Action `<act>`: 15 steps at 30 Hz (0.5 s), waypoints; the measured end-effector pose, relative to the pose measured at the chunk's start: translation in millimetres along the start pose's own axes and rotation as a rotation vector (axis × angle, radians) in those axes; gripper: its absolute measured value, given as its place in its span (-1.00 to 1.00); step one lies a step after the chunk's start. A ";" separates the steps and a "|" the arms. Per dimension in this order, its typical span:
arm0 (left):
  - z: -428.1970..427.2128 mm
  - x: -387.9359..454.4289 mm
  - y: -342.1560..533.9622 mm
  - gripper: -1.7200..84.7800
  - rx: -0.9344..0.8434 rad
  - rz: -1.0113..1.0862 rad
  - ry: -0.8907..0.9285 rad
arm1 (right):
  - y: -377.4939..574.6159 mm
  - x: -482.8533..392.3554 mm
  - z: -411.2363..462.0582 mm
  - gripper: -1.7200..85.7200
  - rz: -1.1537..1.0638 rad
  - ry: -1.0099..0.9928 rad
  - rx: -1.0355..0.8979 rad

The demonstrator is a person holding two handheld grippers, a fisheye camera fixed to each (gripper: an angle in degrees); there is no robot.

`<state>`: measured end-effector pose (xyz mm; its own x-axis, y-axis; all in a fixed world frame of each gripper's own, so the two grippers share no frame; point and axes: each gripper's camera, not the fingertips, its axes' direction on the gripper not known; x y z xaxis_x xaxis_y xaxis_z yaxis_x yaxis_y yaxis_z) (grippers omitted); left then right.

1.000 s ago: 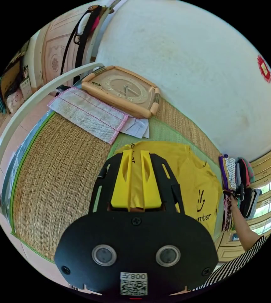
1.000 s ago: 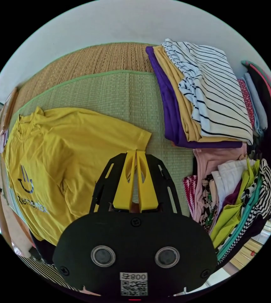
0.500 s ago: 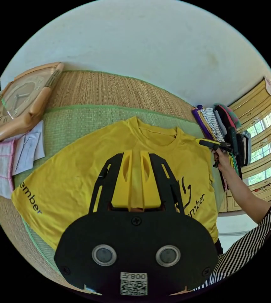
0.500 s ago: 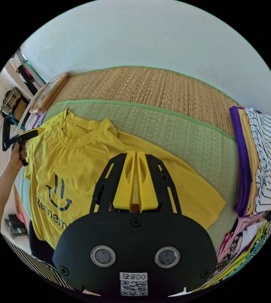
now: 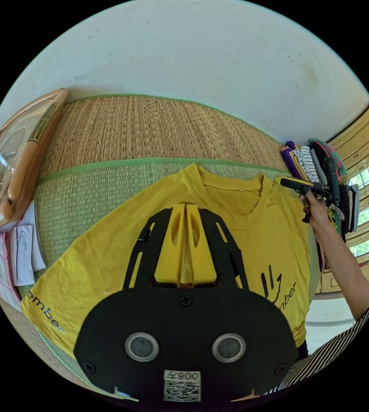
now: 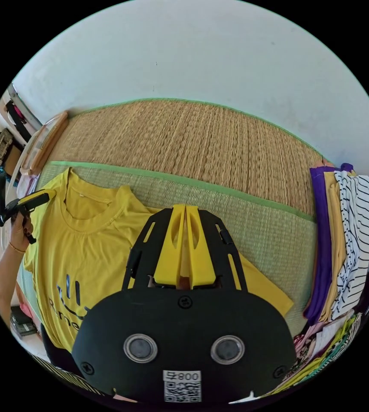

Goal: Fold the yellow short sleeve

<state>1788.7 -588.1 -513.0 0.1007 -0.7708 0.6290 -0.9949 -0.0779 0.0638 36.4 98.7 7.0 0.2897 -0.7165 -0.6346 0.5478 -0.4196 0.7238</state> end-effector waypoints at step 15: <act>-10.5 -12.0 41.9 -0.94 0.007 0.018 0.027 | -3.1 -59.5 12.4 -0.97 -0.113 -0.067 0.006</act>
<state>1745.9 -575.4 -509.8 0.0829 -0.7550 0.6504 -0.9965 -0.0686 0.0474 7.8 135.8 45.8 0.1735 -0.6997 -0.6930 0.5696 -0.5028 0.6502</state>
